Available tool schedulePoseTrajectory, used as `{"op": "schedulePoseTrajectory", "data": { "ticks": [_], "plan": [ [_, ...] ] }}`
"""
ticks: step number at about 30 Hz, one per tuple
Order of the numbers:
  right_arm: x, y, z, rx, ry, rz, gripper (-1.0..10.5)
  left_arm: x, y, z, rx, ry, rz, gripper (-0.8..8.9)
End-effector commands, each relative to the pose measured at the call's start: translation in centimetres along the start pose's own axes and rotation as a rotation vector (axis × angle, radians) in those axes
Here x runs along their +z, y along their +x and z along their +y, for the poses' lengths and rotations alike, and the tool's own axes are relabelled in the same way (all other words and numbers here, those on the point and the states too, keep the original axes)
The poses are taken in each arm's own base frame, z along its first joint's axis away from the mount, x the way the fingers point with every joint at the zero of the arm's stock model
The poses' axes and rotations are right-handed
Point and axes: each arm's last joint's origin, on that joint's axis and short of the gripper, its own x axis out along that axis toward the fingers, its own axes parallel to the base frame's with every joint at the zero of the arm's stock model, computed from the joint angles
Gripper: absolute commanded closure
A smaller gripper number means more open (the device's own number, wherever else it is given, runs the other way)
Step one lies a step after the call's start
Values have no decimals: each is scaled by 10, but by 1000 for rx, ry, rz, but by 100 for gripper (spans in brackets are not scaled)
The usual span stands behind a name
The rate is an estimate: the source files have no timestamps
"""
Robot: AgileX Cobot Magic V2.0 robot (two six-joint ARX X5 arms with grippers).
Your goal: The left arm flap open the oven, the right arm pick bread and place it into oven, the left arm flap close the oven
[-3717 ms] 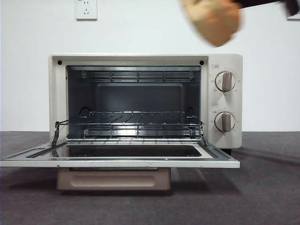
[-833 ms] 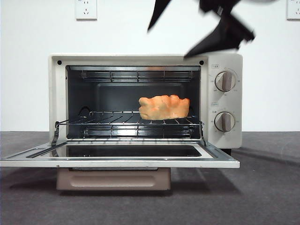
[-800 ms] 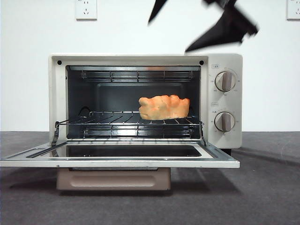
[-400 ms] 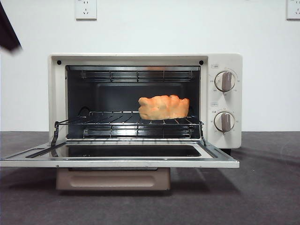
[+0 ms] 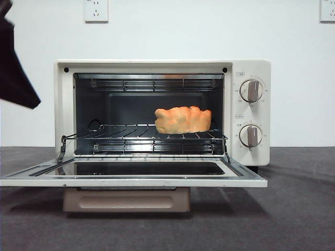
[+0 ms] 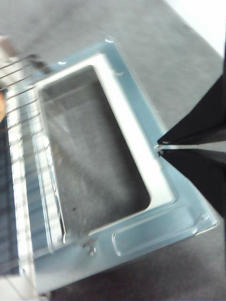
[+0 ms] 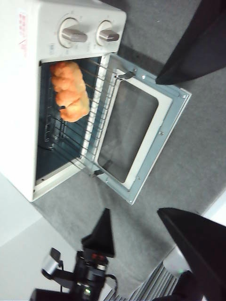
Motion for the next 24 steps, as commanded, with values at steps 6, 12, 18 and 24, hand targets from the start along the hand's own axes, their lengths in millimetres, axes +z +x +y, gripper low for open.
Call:
{"op": "schedulePoseTrajectory", "data": {
  "ticks": [6, 12, 18, 24],
  "plan": [
    [3, -12, 3, -2, 2, 20, 529, 5, 15, 49, 15, -270, -2, 799],
    [10, -29, 8, 0, -26, 11, 529, -1, 34, 70, 48, -388, 104, 799],
    [22, -47, 14, 10, -44, -54, 529, -6, 51, 82, 71, -477, 173, 799],
    [26, -55, 16, 6, -46, -89, 529, -10, 55, 86, 106, -491, 202, 799]
  ]
}}
